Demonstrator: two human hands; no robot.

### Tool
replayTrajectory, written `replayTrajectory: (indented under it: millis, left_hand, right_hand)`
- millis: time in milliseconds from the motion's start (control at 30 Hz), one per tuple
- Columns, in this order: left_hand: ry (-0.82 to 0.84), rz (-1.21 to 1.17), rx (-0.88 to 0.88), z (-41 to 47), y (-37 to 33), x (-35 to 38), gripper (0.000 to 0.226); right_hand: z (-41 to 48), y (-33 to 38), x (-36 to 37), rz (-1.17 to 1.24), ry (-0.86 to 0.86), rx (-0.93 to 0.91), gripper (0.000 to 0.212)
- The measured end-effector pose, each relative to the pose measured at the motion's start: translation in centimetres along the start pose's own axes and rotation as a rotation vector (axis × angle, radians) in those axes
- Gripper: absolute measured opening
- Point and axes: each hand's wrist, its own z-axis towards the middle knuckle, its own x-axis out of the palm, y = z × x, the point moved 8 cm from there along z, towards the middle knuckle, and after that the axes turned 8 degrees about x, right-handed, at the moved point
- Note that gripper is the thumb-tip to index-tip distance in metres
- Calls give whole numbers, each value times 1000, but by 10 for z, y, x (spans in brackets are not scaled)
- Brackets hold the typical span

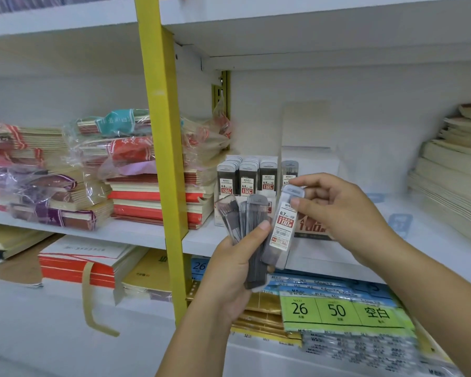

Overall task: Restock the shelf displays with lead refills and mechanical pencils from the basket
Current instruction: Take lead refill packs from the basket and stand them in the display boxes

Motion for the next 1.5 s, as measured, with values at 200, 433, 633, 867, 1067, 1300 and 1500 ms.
replayTrajectory:
  millis: [200,433,633,867,1067,1300,1500]
  left_hand:
    - [-68,77,42,3,-2,-9,46]
    - [-135,147,105,9,-10,-22,21]
    - [-136,131,106,12,-9,-23,19]
    - [-139,117,108,12,-9,-25,19]
    - [-125,125,101,10,-9,-25,19]
    - [-21,145,77,4,-8,-12,28]
    - [136,187,22,-5,7,8,21]
  right_hand:
    - [5,8,-8,-8,-47,-78,25]
    - [34,70,-55,-321,-377,-420,29]
    - [69,53,-22,-714,-227,-349,24]
    - [97,9,-23,-671,-186,-128,20]
    - [101,6,-16,-982,-153,-107,21]
    - [14,26,1,-545,-177,-252,13]
    - [-26,-25,26,32,77,34,16]
